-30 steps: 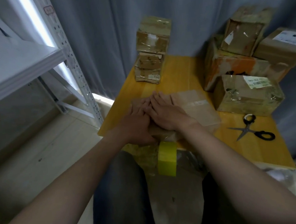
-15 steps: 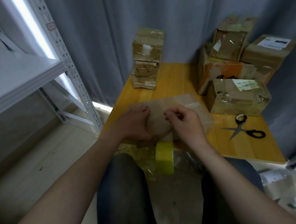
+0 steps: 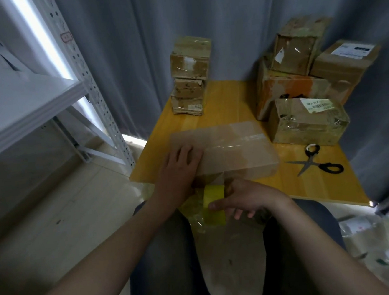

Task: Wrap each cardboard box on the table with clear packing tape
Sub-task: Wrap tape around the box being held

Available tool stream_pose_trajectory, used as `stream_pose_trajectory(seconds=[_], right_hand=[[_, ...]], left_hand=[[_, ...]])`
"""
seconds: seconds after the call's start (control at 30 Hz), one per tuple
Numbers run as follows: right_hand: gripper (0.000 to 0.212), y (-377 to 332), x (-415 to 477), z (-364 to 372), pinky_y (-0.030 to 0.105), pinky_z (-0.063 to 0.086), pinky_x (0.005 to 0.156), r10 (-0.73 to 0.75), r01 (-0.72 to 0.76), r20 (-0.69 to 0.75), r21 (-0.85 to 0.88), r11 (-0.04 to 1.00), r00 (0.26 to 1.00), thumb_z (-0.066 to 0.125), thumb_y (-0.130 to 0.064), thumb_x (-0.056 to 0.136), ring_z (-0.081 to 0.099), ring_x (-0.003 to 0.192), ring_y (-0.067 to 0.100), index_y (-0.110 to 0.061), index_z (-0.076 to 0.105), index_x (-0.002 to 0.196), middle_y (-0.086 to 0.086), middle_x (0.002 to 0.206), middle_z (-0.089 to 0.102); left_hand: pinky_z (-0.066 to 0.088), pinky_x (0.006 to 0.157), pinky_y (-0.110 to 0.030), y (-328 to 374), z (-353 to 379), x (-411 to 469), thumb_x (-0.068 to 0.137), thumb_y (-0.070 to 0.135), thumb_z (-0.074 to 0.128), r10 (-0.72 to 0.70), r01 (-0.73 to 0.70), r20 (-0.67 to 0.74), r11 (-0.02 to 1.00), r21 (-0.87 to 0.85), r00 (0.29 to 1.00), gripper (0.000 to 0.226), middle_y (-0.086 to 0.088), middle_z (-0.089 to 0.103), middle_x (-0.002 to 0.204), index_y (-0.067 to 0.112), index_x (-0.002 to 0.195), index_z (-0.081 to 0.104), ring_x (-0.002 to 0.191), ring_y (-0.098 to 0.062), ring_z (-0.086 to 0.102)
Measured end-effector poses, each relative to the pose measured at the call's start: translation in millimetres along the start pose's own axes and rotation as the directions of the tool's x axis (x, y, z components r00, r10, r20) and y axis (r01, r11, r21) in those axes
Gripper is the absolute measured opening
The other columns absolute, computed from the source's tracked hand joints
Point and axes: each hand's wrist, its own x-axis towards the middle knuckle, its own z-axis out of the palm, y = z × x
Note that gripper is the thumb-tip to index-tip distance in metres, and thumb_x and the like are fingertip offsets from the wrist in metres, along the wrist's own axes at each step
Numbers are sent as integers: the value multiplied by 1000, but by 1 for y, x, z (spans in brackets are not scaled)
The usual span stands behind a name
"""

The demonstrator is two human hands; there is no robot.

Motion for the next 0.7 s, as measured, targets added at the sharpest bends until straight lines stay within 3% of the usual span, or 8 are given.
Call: stream_pose_trajectory(seconds=[0.13, 0.23, 0.33, 0.4, 0.47, 0.57, 0.7], right_hand=[[51, 5, 1, 0, 23, 52, 58, -56, 57, -43, 24, 998, 998, 73, -56, 89, 75, 89, 22, -6, 79, 101, 8, 93, 79], [47, 5, -8, -6, 20, 45, 51, -105, 116, -114, 91, 989, 988, 76, -49, 88, 66, 64, 13, -3, 78, 94, 8, 79, 77], [33, -3, -21, -16, 22, 41, 50, -176, 235, -247, 233, 944, 953, 78, -41, 88, 55, 52, 10, -15, 73, 68, 0, 58, 64], [31, -11, -31, -25, 23, 45, 53, -222, 370, -376, 383, 846, 900, 76, -32, 91, 58, 56, 12, -18, 71, 64, 0, 61, 64], [25, -21, -42, -33, 21, 49, 55, -258, 508, -498, 471, 722, 828, 70, -27, 96, 63, 61, 16, -15, 74, 74, 5, 68, 68], [23, -37, -49, -45, 28, 57, 63, -286, 649, -644, 439, 622, 709, 65, -27, 99, 70, 67, 21, -10, 76, 87, 14, 78, 76], [33, -51, -42, -60, 51, 58, 84, -293, 725, -758, 321, 610, 582, 69, -38, 96, 73, 86, 40, -8, 78, 88, 15, 84, 78]], left_hand=[[51, 98, -47, 4, 1, 2, 79, 39, 79, 23, -24, -76, 1000, -7, 997, 79, -18, 51, 143, 17, 148, 47, 127, -39, 53], [48, 103, -45, -4, -12, 11, 77, 50, 77, 27, -21, 73, 996, -83, 997, 93, -13, 40, 153, 20, 155, 34, 135, -34, 46], [45, 108, -47, -14, -40, 27, 64, 70, 75, 21, 11, 220, 989, -145, 975, 110, -6, 45, 154, 26, 155, 33, 136, -29, 46], [49, 101, -42, -18, -63, 40, 63, 67, 78, 13, 39, 267, 981, -190, 964, 102, 0, 57, 143, 30, 151, 41, 125, -24, 56], [50, 87, -36, -21, -86, 52, 68, 52, 84, 30, 44, 313, 973, -227, 949, 87, 5, 65, 131, 33, 146, 50, 112, -20, 61], [55, 83, -36, -24, -113, 68, 70, 42, 87, 54, 89, 376, 932, -351, 925, 74, 7, 65, 119, 31, 137, 58, 101, -16, 61], [57, 87, -40, -33, -120, 79, 81, 37, 81, 102, 96, 352, 859, -503, 930, 80, 3, 57, 129, 29, 148, 39, 105, -18, 61]])
